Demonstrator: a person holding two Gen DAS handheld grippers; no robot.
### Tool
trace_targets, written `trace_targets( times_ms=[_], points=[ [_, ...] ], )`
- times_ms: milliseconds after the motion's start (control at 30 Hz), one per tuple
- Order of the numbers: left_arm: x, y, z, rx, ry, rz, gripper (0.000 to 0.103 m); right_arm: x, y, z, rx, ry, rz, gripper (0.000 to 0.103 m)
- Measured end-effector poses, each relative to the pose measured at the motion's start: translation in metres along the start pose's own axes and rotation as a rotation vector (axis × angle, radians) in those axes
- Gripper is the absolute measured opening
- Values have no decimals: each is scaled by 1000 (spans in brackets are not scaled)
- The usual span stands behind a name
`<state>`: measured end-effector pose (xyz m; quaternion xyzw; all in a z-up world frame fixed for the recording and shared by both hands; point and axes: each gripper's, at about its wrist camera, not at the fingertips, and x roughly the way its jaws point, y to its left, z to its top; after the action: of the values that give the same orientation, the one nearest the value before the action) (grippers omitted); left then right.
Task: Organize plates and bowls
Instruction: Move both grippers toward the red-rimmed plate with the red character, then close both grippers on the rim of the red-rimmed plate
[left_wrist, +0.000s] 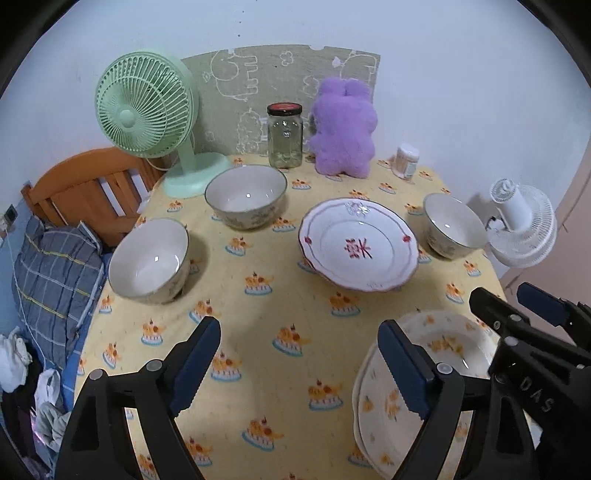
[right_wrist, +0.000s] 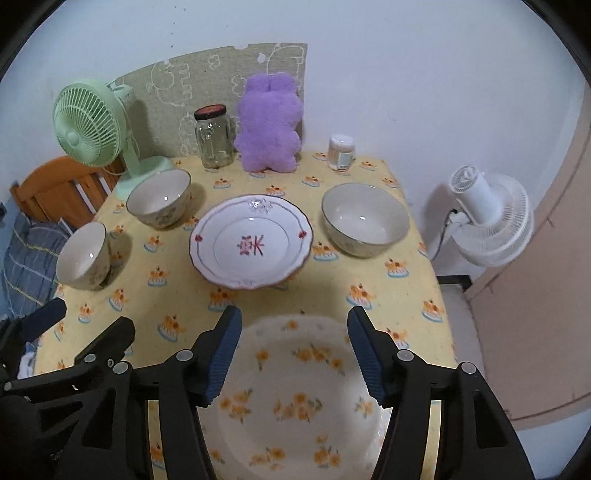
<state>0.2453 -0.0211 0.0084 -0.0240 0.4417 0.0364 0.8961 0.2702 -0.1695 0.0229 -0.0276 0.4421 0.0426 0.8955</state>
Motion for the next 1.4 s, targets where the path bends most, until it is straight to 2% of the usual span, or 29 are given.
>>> trace_targets(
  times_ms=[200,433,667,833,900,967,1200,1400],
  points=[
    [38,-7,23,-27,19,47,88,41,-14,31,42,18,77,65],
    [84,-14,48,-78,54,83,88,102,-28,52,141,88,156,65],
    [127,-23,54,-75,77,121,85,146,-23,60,141,146,138,65],
    [156,-27,53,-73,119,137,79,172,-22,57,159,194,132,58],
    [165,-28,52,-78,127,129,71,176,-19,60,136,177,96,57],
    [175,-29,53,-83,142,129,70,182,-18,63,119,181,76,57],
    [192,-32,50,-72,167,141,67,201,-23,61,155,230,85,53],
    [194,-40,54,-25,144,153,64,212,-25,63,167,240,82,48]
  ],
)
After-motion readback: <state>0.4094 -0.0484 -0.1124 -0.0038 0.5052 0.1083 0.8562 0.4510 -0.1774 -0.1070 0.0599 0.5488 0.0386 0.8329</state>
